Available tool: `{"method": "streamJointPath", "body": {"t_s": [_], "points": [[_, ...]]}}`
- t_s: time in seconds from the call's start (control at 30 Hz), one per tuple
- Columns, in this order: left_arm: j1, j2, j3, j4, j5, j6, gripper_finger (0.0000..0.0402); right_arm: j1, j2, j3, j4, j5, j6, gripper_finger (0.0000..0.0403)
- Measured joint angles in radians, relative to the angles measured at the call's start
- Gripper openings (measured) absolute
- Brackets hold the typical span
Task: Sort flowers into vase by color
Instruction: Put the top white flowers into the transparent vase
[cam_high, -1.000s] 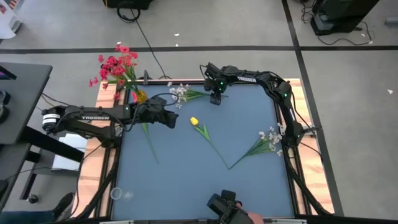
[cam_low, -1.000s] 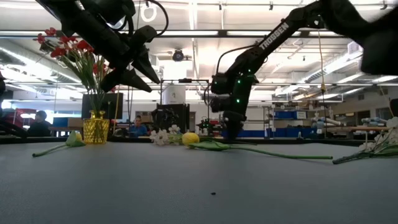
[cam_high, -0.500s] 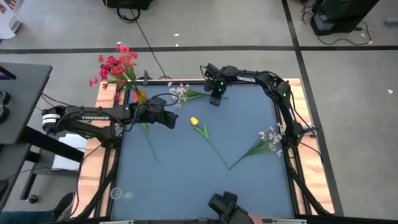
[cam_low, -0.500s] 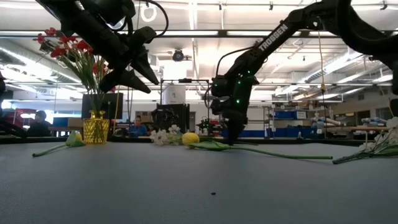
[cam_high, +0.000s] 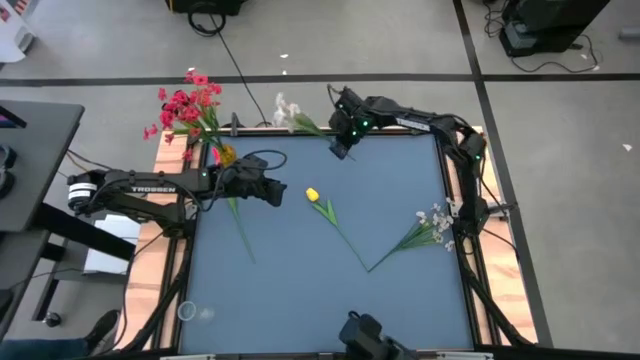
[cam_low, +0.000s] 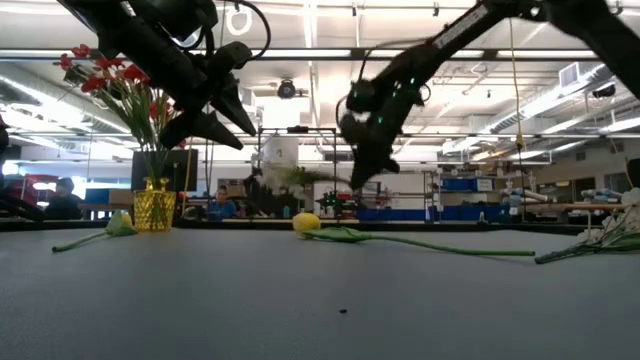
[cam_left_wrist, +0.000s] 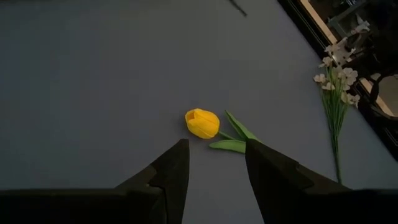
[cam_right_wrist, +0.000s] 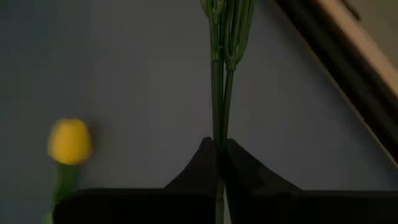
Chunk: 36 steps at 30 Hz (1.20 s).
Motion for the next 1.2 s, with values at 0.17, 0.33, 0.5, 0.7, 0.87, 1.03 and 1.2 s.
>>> {"method": "streamJointPath", "body": {"t_s": [0.17, 0.33, 0.5, 0.7, 0.87, 1.03, 1.2], "points": [[0.000, 0.000, -0.001, 0.131, 0.000, 0.060, 0.0162, 0.026, -0.141, -0.064, 0.178, -0.071, 0.128, 0.0017], [0.007, -0.001, -0.001, 0.309, -0.001, 0.125, 0.0163, 0.074, -0.286, -0.208, 0.420, -0.073, 0.235, 0.0017], [0.024, -0.001, -0.001, 0.489, -0.001, 0.206, 0.0193, 0.168, -0.411, -0.375, 0.658, -0.023, 0.290, 0.0016], [0.028, -0.001, -0.001, 0.664, 0.025, 0.287, 0.0260, 0.312, -0.465, -0.475, 0.807, 0.074, 0.297, 0.0016], [0.028, -0.001, -0.001, 0.680, 0.058, 0.306, 0.0276, 0.411, -0.454, -0.480, 0.816, 0.155, 0.255, 0.0016], [0.027, -0.001, -0.001, 0.725, 0.110, 0.310, 0.0254, 0.452, -0.454, -0.480, 0.816, 0.196, 0.244, 0.0016], [0.028, -0.001, 0.000, 0.747, 0.121, 0.309, 0.0204, 0.473, -0.454, -0.480, 0.807, 0.215, 0.232, 0.0016]]}}
